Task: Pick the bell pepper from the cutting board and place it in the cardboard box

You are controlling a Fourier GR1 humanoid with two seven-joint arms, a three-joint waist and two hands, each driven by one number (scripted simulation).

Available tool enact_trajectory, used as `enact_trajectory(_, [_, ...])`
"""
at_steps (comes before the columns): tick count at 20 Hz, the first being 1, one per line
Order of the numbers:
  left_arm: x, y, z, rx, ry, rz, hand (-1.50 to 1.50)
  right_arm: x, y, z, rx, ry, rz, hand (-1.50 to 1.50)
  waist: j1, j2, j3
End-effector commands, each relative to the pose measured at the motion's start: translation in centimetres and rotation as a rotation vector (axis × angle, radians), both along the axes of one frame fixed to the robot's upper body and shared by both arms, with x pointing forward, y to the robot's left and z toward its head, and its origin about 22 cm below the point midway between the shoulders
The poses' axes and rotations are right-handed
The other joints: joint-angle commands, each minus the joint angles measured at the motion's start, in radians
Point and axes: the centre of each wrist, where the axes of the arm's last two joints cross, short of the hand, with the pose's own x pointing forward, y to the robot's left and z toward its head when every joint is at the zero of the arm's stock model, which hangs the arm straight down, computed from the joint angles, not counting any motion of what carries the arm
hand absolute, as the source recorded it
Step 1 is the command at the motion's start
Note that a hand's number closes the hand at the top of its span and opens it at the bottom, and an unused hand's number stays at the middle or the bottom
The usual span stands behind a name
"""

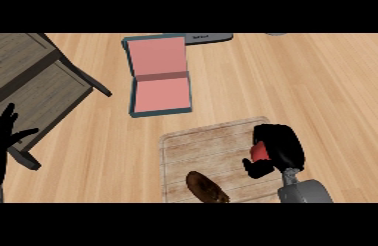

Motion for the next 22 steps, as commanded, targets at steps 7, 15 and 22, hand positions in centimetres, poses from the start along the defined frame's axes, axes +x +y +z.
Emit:
enact_trajectory(7, [0.8,-1.4,0.4,-0.019,0.008,-0.07,0.0,-2.4,5.9,8.0,0.001,-0.434,-0.557,1.5,0.092,0.007,-0.007])
enact_trajectory(15, [3.1,-3.5,0.6,-0.015,-0.005,-0.135,0.0,-4.0,15.9,13.9,-0.039,-0.549,-0.513,1.5,0.15,0.03,-0.003])
enact_trajectory(22, [3.7,-4.9,-0.5,-0.009,-0.015,-0.153,0.0,3.1,16.8,18.1,0.166,-0.571,-0.511,1.5,0.173,0.039,-0.003])
